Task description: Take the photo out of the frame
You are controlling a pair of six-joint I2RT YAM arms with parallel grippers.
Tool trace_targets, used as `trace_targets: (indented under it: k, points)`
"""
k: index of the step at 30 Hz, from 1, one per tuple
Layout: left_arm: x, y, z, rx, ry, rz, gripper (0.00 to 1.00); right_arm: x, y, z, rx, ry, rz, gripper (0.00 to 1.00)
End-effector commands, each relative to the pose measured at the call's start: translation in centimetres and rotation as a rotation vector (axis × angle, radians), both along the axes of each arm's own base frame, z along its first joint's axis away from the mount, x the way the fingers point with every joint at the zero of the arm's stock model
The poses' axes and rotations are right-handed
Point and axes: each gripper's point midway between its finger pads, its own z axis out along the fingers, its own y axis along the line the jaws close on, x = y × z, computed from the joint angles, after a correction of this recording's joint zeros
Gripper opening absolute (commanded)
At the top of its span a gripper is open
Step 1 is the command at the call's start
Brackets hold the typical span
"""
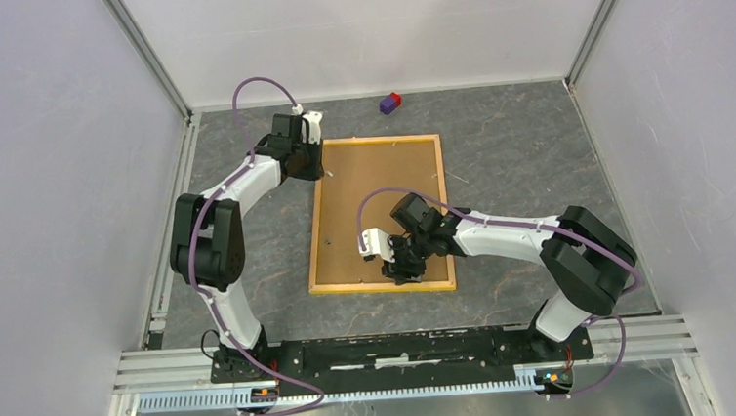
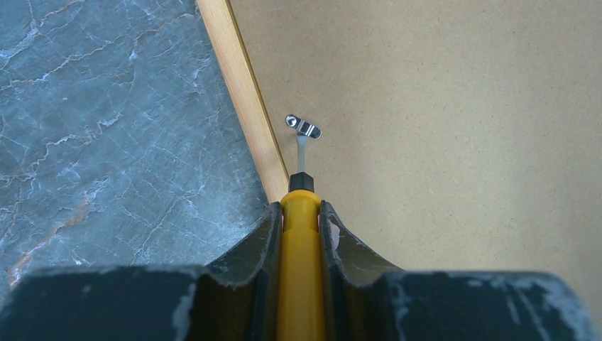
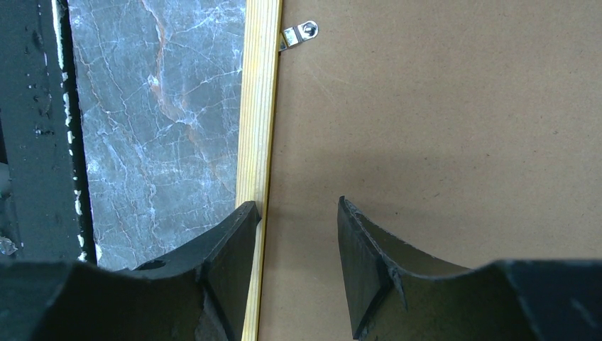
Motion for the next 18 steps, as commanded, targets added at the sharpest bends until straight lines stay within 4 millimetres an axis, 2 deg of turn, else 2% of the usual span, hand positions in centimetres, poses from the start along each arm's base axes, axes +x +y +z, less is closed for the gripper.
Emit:
trace_targets:
  k: [1,7,15,18]
  points:
    - [-1.6,-1.2,-3.6,0.019,0.102,-0.076,0.02,-1.2,-1.1,-2.1,-0.074,0.042,0.021,0.51]
    - [-2.5,-2.0,-3.7,0.026,0.121,-0.091,0.02,-1.2,-1.0,-2.0,-0.071,0.044,0.021,0.51]
    - [-3.4,-2.7,-4.8,0.008,0.191,-0.098,0.02,-1.3,-1.0,-2.1,-0.071,0.050,0.023,0.51]
    - [-3.6,-2.7,-4.6,0.004,0.199,-0.103,0.02,-1.3,-0.9,-1.9,-0.068,0.049,0.025,0.52]
